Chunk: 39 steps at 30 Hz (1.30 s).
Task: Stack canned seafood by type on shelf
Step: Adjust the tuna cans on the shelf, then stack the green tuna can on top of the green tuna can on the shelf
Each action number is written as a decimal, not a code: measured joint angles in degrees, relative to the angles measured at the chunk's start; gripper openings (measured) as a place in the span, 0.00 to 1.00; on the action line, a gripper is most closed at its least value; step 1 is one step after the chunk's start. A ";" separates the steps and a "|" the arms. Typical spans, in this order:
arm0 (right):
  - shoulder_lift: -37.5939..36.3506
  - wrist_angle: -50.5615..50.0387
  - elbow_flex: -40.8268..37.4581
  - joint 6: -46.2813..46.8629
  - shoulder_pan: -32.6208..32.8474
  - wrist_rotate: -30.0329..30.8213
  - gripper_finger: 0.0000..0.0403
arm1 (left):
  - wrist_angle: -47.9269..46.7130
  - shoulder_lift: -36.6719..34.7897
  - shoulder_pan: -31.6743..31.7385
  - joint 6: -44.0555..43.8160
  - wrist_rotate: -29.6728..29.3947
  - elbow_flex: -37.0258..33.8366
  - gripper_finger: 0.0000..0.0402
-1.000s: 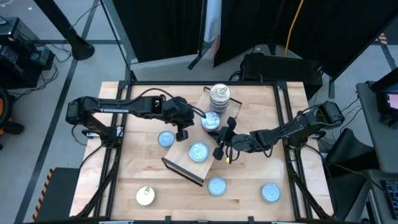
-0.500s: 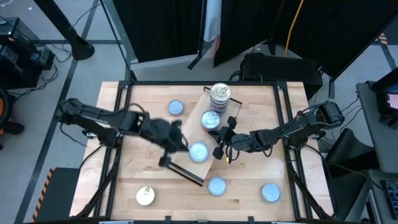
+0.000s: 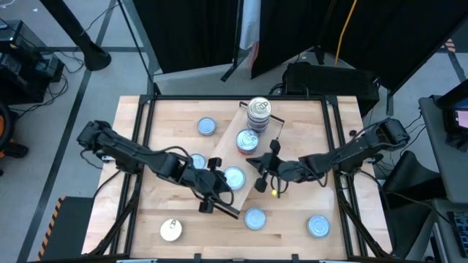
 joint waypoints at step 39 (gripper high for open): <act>-11.69 -23.02 0.02 13.10 24.01 -2.07 0.00 | -5.97 0.00 4.85 2.92 -9.72 0.00 0.04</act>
